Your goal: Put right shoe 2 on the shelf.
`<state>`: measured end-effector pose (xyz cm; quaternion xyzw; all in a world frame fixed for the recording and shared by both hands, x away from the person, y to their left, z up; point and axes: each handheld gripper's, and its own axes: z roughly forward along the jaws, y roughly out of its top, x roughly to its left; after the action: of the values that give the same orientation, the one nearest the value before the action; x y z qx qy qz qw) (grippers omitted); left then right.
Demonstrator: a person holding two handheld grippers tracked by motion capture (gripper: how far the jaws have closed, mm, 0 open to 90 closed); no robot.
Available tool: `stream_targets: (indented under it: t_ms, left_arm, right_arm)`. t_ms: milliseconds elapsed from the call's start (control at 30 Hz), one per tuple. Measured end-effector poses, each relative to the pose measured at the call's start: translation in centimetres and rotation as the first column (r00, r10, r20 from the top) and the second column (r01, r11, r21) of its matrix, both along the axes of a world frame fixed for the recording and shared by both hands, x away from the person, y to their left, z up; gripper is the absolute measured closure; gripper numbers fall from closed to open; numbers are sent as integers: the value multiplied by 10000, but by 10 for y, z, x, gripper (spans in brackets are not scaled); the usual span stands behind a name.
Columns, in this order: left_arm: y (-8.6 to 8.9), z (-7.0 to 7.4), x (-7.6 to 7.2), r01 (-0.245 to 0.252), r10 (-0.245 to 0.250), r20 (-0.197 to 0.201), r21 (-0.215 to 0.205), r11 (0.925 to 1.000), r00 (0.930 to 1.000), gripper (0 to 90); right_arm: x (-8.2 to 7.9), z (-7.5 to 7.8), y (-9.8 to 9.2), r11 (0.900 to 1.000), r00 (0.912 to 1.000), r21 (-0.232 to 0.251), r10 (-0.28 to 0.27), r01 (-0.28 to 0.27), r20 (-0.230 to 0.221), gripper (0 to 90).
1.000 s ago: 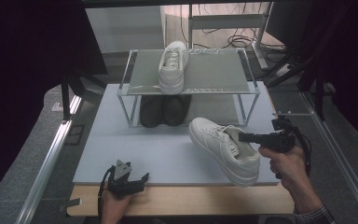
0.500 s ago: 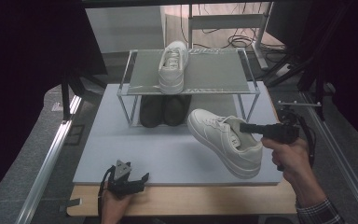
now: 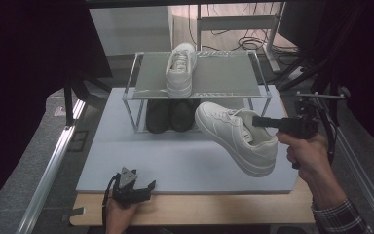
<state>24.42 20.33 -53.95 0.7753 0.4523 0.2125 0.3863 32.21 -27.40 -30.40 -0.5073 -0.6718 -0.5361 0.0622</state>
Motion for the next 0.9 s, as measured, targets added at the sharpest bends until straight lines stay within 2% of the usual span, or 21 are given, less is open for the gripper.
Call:
stream_targets:
  t_ms: [467, 733, 900]
  left_arm:
    - [0, 0, 0, -6, 6, 5, 9, 10000, 10000, 134]
    - [0, 0, 0, -8, 8, 6, -1, 10000, 10000, 134]
    - [0, 0, 0, 14, -14, -6, 27, 10000, 10000, 134]
  right_arm:
    - [8, 31, -2, 9994, 9993, 213, -265, 260, 265, 847]
    - [28, 37, 6, 9975, 9969, 59, -700, 698, 361, 847]
    - [43, 37, 9, 9932, 9924, -61, -1158, 1161, 412, 847]
